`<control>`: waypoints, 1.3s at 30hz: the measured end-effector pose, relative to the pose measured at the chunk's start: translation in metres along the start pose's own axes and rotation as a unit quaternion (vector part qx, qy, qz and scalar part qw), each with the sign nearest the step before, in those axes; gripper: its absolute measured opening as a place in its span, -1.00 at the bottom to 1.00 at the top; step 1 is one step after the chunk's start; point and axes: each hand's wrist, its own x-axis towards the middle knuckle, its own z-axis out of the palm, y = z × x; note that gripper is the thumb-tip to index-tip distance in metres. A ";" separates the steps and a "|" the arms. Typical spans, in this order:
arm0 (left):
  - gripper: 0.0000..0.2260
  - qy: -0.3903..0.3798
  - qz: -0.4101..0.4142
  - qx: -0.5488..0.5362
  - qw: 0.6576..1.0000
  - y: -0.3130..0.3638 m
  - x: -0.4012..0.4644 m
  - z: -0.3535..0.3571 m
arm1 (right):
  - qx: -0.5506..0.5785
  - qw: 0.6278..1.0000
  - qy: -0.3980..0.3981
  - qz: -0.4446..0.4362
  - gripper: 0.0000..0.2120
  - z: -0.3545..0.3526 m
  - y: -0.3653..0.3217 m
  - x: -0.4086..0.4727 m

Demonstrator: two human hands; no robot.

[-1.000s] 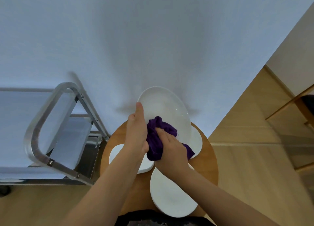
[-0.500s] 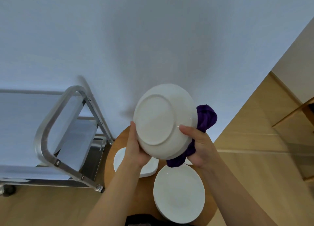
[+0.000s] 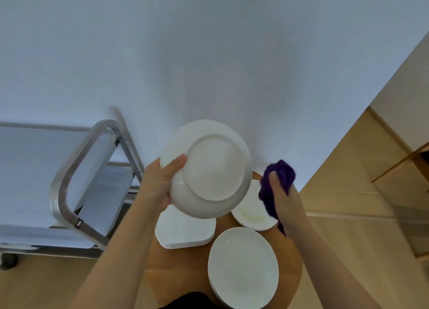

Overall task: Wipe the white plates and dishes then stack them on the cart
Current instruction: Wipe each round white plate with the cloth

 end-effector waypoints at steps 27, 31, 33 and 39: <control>-0.65 -0.243 0.113 0.289 0.919 0.070 -0.037 0.028 | -0.159 0.905 -0.239 -0.314 -0.25 -0.013 -0.097 0.019; -0.71 -0.228 0.107 0.193 0.948 0.069 -0.035 0.024 | -0.025 0.947 -0.165 -0.275 -0.25 -0.013 -0.071 0.018; -0.70 -0.210 0.104 0.157 0.959 0.066 -0.032 0.022 | 0.042 0.962 -0.123 -0.239 -0.24 -0.006 -0.058 0.016; -0.45 -0.127 0.065 0.005 0.990 0.041 -0.029 0.030 | 0.183 0.972 -0.027 -0.142 -0.28 0.007 -0.031 0.006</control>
